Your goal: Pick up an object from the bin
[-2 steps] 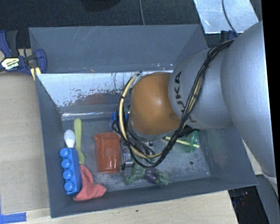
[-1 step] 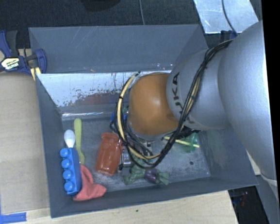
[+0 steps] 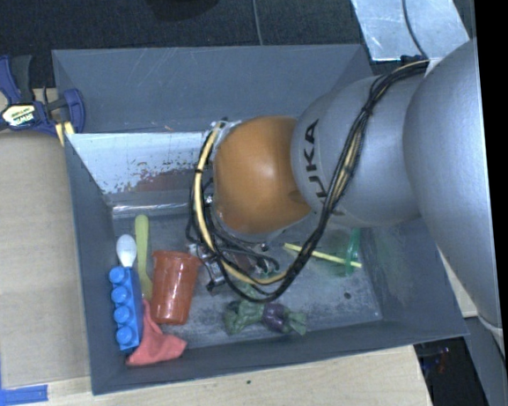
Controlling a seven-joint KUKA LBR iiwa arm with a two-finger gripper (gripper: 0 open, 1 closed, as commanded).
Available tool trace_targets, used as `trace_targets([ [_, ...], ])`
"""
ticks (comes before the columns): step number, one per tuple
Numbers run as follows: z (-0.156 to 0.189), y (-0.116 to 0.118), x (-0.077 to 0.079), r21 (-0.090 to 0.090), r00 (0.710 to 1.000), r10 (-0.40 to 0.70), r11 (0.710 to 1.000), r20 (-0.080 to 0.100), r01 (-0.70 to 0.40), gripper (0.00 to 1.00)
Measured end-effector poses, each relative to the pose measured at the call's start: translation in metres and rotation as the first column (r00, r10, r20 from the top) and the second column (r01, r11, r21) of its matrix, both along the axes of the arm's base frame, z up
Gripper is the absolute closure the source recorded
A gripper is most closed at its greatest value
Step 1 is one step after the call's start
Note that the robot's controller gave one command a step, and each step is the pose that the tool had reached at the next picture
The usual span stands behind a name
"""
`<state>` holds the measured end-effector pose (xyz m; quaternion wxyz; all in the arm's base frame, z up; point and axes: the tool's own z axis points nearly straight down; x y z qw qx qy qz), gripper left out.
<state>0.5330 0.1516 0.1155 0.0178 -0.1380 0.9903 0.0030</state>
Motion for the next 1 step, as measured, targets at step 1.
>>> trace_targets([
  [1, 0.0001, -0.0001, 0.0, 0.0, 1.0, 0.0, 1.0, 0.0, 0.0, 1.0],
])
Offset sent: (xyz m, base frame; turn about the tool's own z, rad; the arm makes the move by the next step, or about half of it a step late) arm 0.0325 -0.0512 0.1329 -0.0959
